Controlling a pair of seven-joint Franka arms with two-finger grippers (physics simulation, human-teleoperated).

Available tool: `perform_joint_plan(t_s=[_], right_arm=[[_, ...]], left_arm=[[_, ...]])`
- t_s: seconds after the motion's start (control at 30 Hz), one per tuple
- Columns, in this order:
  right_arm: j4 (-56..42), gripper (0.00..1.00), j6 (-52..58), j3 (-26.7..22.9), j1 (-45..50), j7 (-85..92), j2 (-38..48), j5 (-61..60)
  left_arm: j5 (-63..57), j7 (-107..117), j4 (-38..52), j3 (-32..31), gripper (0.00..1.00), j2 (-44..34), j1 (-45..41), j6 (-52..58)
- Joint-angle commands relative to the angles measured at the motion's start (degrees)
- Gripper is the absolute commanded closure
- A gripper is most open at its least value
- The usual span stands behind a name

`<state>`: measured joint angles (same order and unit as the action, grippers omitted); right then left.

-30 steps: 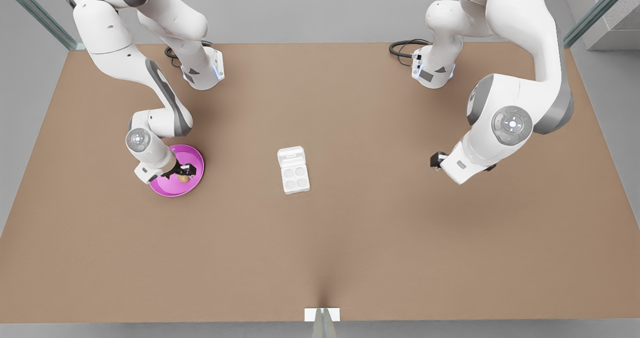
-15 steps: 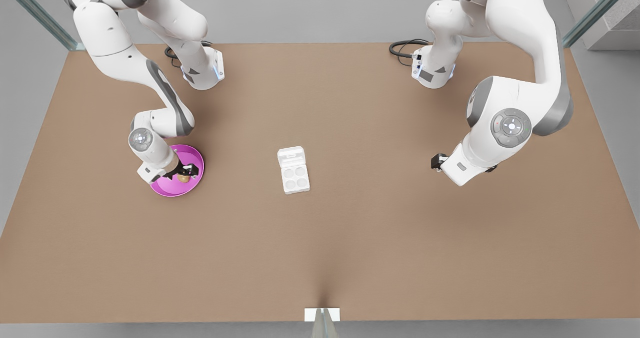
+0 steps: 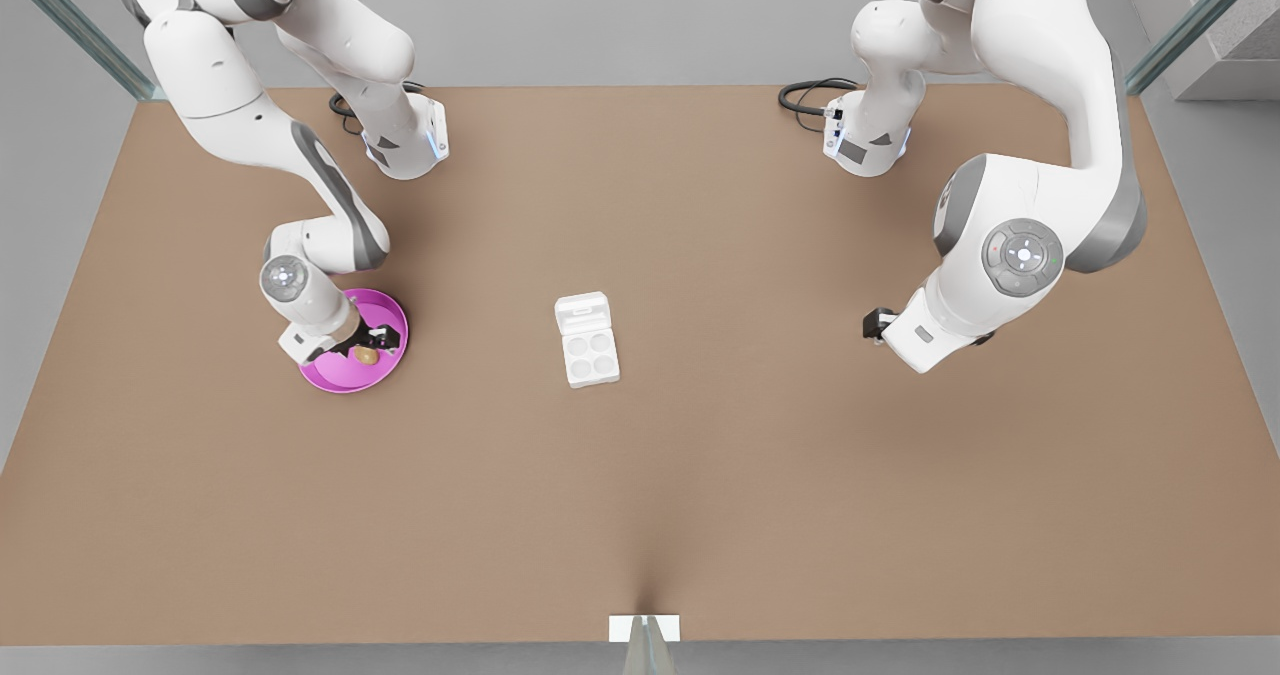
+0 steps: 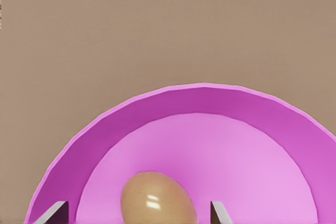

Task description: Pack egg into the box and close the box lid

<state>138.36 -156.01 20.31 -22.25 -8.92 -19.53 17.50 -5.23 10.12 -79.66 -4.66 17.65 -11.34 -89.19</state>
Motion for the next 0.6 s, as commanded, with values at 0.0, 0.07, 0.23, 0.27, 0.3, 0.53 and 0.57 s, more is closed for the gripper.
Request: perform_joint_plan(t_s=[0.0,0.07,0.23,0.27,0.3,0.53,0.57], right_arm=[[0.0,0.00,-0.2,0.0,-0.2,0.2,-0.9,1.4],[0.0,0.11,-0.3,0.0,-0.7,0.2,-1.2,1.7],[-0.1,0.11,-0.5,0.1,-1.5,0.2,-1.4,2.5],[-0.2,0.11,-0.5,0.1,-1.5,0.2,-1.2,2.4],[-0.2,0.13,-0.5,0.1,-1.5,0.2,-1.1,2.4],[-0.2,0.37,-0.4,0.1,-1.3,0.1,-0.8,2.2],[-0.2,0.39,-0.4,0.1,-1.3,0.1,-0.9,2.2]], left_arm=[[0.0,0.1,0.0,0.0,0.00,-0.1,0.0,0.0],[0.0,0.1,0.0,0.0,0.00,0.0,0.0,0.0],[0.0,0.1,0.0,0.0,0.00,0.0,0.0,-0.3],[0.0,0.1,0.0,0.0,0.00,0.0,0.0,-0.3],[0.0,0.1,0.0,0.0,0.00,0.0,0.0,-0.3],[0.0,0.1,-0.1,0.0,0.00,0.1,0.0,-0.3],[0.0,0.1,-0.1,0.0,0.00,0.1,0.0,-0.3]])
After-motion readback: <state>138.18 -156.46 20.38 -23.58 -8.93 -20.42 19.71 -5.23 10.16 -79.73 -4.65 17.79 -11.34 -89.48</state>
